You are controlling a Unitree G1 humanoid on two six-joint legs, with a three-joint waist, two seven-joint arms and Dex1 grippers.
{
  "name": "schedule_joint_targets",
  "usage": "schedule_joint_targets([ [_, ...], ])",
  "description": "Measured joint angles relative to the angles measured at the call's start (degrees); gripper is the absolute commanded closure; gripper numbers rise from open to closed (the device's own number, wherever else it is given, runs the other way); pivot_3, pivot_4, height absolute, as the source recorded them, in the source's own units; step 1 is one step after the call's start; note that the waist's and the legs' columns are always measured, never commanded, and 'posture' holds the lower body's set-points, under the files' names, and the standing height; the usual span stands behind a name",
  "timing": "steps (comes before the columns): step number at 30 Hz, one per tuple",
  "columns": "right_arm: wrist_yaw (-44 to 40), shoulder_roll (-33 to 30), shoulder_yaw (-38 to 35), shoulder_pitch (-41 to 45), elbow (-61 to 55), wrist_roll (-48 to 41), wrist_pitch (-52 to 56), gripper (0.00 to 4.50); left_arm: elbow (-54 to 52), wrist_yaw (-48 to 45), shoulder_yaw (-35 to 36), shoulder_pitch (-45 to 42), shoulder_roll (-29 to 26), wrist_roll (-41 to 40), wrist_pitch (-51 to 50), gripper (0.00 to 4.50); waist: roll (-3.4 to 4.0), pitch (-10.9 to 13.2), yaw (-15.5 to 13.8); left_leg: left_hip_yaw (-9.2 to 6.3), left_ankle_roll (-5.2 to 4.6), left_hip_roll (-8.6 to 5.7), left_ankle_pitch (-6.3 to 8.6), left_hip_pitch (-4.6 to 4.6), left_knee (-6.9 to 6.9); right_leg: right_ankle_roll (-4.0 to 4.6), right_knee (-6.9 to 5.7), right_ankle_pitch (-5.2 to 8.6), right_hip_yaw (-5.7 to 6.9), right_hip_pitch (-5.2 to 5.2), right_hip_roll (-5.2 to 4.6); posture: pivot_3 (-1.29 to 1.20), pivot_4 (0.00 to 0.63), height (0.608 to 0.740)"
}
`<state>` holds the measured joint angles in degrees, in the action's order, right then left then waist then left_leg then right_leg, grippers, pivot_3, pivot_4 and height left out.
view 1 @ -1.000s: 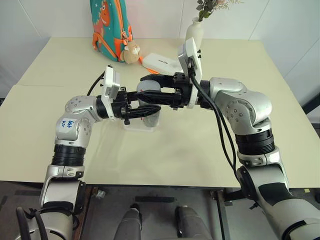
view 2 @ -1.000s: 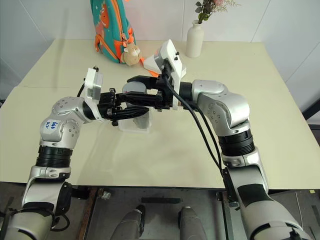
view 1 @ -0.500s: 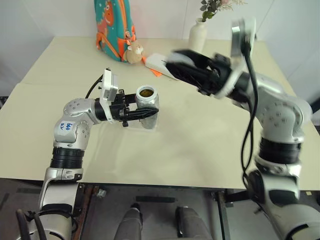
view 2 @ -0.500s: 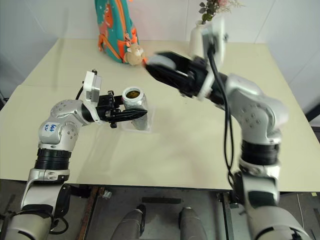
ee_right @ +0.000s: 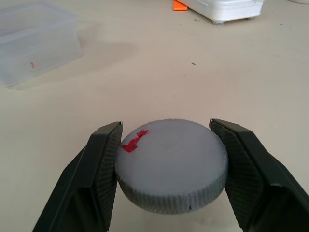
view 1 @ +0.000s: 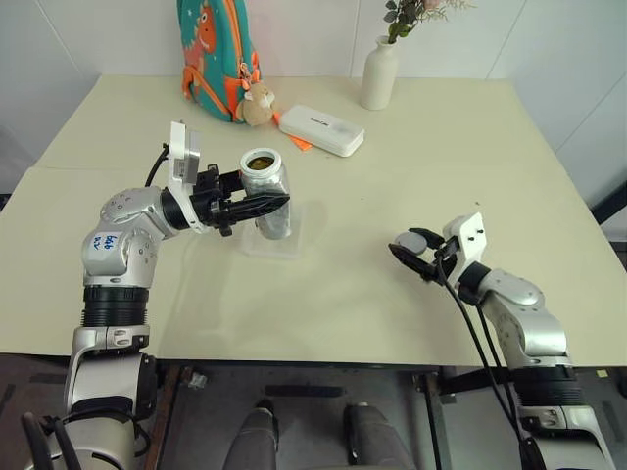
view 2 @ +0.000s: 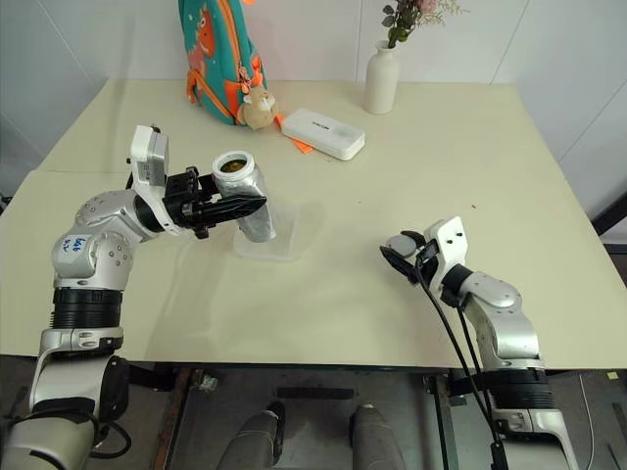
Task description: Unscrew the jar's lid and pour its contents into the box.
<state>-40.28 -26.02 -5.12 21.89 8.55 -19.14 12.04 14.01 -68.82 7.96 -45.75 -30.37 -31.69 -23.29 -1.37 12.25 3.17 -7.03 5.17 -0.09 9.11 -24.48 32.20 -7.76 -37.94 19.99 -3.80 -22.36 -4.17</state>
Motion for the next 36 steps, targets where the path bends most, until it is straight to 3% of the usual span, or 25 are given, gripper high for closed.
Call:
schedule_joint_targets([
  [4,-0.1,0.3,-0.7,0.1,1.5,-0.6,-0.1,0.02,0.3,0.7,0.5,-0.6,-0.1,-0.4,-1.2,2.46,0.0,0.0,-0.1,0.0,0.0,0.0,0.0,0.0,0.0,0.0,0.0,0.0,0.0,0.0,0.0,0.0,0.15,0.74],
  [9,-1.2,-2.6,-2.5,1.1,-2.6,-2.9,2.7,0.02,0.5,1.0,0.6,-0.8,-2.4,-0.2,-1.5,2.46,0.0,0.0,0.1,0.0,0.01,0.01,-0.01,0.0,-0.02,0.0,0.0,0.0,0.0,-0.02,0.01,0.0,0.15,0.74],
  [14,-3.2,-6.6,-2.4,4.0,-14.4,-7.0,10.4,0.02,3.0,0.3,0.4,-1.2,-7.9,2.9,1.1,2.46,0.01,0.0,0.1,-0.01,0.03,0.05,-0.02,0.03,-0.09,0.0,0.01,0.0,0.0,-0.03,0.04,0.0,0.15,0.74],
  [21,-4.2,-6.8,4.4,7.6,-25.7,-9.6,17.9,0.02,10.1,3.2,0.1,-3.1,-13.1,10.1,9.0,2.46,0.0,0.0,-0.2,-0.01,0.03,0.01,-0.01,0.01,-0.1,0.0,0.08,0.0,0.0,-0.01,0.0,0.0,0.15,0.74],
  [36,-2.7,-3.4,9.2,10.5,-23.8,-5.2,16.6,0.02,12.2,23.0,-0.6,1.9,-7.7,21.4,19.8,2.46,-0.01,0.0,-0.2,-0.05,0.01,0.0,-0.01,-0.03,-0.08,0.0,0.02,0.0,0.03,-0.05,-0.02,0.0,0.15,0.74],
])
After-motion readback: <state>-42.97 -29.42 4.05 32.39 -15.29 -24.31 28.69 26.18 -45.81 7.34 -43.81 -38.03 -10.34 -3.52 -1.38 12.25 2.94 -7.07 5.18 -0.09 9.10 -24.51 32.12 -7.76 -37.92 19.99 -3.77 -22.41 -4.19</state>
